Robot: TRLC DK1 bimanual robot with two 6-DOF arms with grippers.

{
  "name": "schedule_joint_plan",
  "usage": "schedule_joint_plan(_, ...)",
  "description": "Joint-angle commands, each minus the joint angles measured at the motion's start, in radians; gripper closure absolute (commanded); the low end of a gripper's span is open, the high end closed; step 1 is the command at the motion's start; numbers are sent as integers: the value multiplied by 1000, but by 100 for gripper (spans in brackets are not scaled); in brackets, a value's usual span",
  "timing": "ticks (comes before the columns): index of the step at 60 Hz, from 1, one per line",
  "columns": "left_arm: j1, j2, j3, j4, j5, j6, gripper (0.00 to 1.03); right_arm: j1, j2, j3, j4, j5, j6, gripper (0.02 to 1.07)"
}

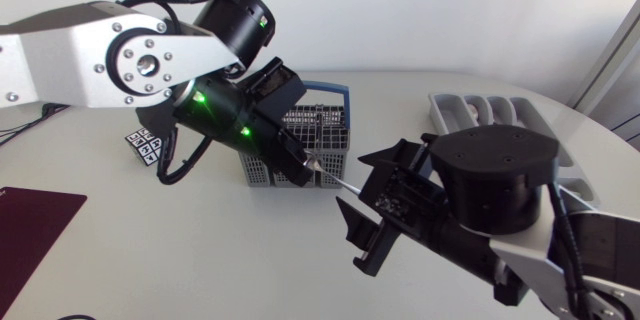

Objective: Transfer all utensils from the basket to the drawer tray.

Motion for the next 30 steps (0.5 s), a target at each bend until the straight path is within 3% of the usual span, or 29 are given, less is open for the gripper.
schedule_joint_plan(1,16,22,50,-15,34,-56,100,18,40,28,32,23,-16,29)
schedule_joint_plan(24,46,52,71,-60,123,-99,100,38,142,38,167,94,-97,70)
schedule_joint_plan(30,52,58,79,-70,147,-99,100,40,164,45,173,98,-108,71)
